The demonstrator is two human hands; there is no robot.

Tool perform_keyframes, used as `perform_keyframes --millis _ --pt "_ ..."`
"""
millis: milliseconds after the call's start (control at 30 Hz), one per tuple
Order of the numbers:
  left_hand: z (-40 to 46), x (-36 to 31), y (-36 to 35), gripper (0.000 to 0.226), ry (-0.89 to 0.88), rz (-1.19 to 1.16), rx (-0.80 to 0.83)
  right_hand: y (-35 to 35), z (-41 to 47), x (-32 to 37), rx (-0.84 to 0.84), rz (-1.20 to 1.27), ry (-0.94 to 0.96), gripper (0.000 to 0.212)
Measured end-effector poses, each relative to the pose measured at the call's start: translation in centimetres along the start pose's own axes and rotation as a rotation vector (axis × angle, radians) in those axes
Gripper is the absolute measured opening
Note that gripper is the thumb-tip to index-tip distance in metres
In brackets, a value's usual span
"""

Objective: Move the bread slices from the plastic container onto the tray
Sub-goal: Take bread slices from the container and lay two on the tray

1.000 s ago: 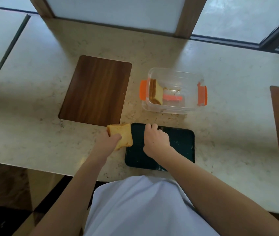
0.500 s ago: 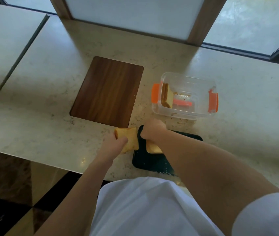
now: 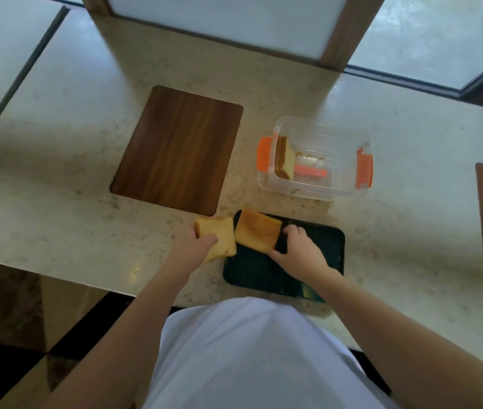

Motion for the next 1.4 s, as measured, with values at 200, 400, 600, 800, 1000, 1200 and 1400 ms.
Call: perform_keyframes --millis 200,400,600,800,1000,1200,1400 --pt "0.2 -0.1 -0.3 0.060 0.019 0.009 0.024 -1.1 0.3 0.9 -0.077 0.002 0.050 0.103" --pt "0.4 0.8 -0.5 0.056 0.021 -0.014 0.015 -1.4 0.9 1.0 -0.056 -0.002 0.038 0.090" --pt "0.8 1.9 -0.2 0.062 0.046 -0.069 0.030 -0.7 1.2 0.6 0.019 -0.049 0.098 0.084" --pt "1.4 1.9 0.0 0.055 0.048 -0.085 0.019 -0.3 2.0 1.5 0.021 -0.031 0.100 0.083" --pt "1.6 1.6 0.0 0.052 0.044 -0.079 0.022 -0.9 1.8 2.0 0.031 -0.007 0.058 0.082" --pt "1.2 1.5 -0.2 0.050 0.036 -0.073 0.029 -1.0 1.6 1.9 -0.006 0.015 0.003 0.081" --pt "0.6 1.5 -0.4 0.047 0.003 -0.048 0.027 -0.9 1.6 2.2 -0.101 -0.122 0.016 0.093"
Point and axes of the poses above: each hand's wrist, its own z-axis towards the middle knuckle, its own y-axis out of the back of the hand, x = y × z, the point moved 1 cm from there along z, towards the middle knuckle, and after that the axes turned 13 degrees about z, right-handed, at the moved point
